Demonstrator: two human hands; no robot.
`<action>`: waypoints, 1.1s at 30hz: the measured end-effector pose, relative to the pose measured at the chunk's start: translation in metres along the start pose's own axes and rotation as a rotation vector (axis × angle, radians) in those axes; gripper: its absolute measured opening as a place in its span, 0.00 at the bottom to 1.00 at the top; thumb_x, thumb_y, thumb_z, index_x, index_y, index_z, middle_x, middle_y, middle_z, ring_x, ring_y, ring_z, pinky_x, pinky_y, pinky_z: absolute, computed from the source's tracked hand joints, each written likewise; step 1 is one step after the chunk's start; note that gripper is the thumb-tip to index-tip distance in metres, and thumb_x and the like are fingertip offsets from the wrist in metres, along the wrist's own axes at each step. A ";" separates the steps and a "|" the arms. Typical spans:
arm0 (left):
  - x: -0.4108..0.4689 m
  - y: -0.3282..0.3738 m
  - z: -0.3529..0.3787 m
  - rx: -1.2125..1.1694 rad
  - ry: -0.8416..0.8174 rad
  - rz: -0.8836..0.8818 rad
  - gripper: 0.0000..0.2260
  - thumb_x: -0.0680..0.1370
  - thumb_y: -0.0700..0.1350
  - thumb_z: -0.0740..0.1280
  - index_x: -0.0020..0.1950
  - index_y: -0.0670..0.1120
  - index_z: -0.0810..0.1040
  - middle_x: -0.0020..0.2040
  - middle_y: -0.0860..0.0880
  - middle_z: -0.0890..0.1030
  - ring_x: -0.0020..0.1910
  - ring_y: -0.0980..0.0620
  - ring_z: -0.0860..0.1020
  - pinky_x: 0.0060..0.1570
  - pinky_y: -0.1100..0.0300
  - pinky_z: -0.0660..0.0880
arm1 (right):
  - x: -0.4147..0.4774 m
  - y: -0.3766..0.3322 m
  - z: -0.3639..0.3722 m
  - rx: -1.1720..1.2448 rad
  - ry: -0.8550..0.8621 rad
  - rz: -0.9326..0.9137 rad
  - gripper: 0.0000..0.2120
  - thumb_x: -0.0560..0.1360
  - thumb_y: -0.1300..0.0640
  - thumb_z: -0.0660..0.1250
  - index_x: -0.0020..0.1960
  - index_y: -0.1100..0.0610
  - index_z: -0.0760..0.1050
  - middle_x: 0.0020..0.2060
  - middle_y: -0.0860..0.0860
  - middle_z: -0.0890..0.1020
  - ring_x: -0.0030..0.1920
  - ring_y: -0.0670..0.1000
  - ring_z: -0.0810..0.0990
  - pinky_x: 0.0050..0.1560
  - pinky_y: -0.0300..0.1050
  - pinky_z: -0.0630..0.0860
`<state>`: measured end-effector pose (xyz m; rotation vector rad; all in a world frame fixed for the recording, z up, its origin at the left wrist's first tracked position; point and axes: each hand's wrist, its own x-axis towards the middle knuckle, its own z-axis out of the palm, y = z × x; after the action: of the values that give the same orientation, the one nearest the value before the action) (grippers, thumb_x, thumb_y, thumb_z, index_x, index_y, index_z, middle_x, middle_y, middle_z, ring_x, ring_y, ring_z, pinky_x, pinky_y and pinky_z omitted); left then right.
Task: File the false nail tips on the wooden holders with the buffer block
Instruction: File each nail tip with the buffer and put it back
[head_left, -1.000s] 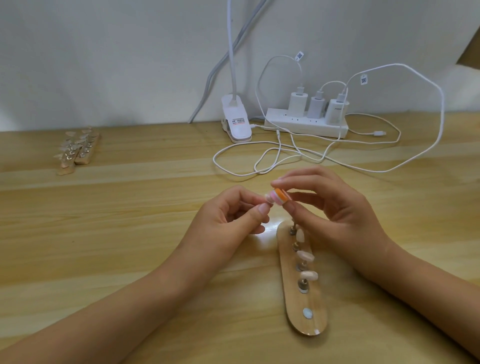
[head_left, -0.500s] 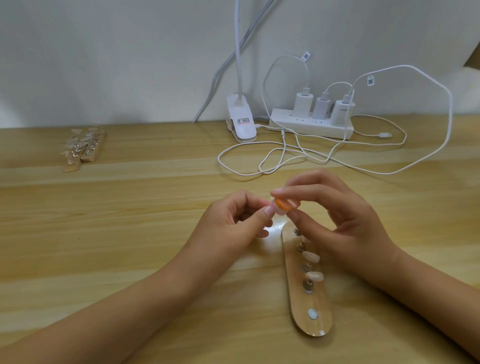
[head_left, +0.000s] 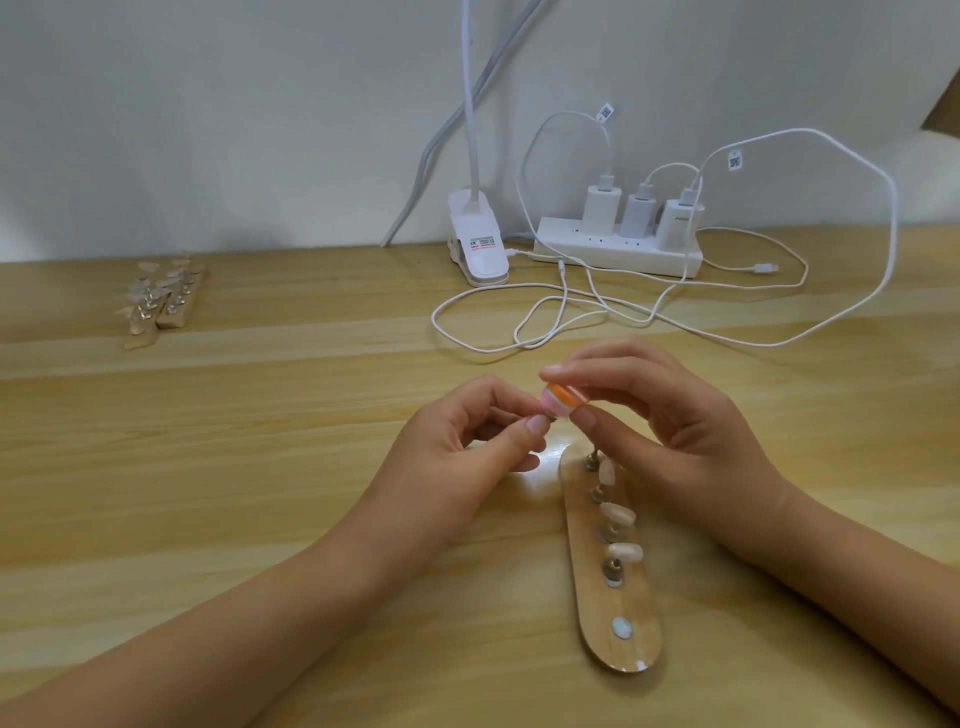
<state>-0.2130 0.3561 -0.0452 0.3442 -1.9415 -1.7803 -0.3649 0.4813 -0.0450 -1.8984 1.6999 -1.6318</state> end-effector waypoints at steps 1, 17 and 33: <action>0.000 0.000 0.000 -0.006 0.004 0.000 0.02 0.73 0.47 0.70 0.43 0.52 0.82 0.41 0.50 0.82 0.41 0.58 0.80 0.44 0.63 0.78 | 0.000 0.000 0.000 -0.006 0.005 0.016 0.13 0.78 0.64 0.68 0.61 0.54 0.78 0.55 0.51 0.79 0.59 0.54 0.80 0.60 0.49 0.78; -0.003 0.005 0.001 -0.127 0.017 0.019 0.03 0.72 0.44 0.70 0.44 0.48 0.81 0.39 0.50 0.83 0.41 0.55 0.81 0.43 0.64 0.78 | -0.001 -0.013 0.003 0.112 0.095 0.111 0.12 0.76 0.54 0.71 0.59 0.51 0.78 0.50 0.47 0.84 0.51 0.50 0.84 0.56 0.39 0.77; -0.002 0.003 0.003 -0.108 0.007 0.013 0.02 0.73 0.41 0.70 0.41 0.47 0.79 0.37 0.51 0.82 0.40 0.55 0.81 0.40 0.65 0.77 | 0.000 -0.012 0.004 0.061 0.064 0.041 0.12 0.79 0.57 0.68 0.62 0.54 0.77 0.53 0.50 0.82 0.56 0.53 0.82 0.57 0.41 0.77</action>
<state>-0.2124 0.3599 -0.0423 0.2988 -1.8300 -1.8644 -0.3540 0.4830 -0.0386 -1.7902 1.6809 -1.7260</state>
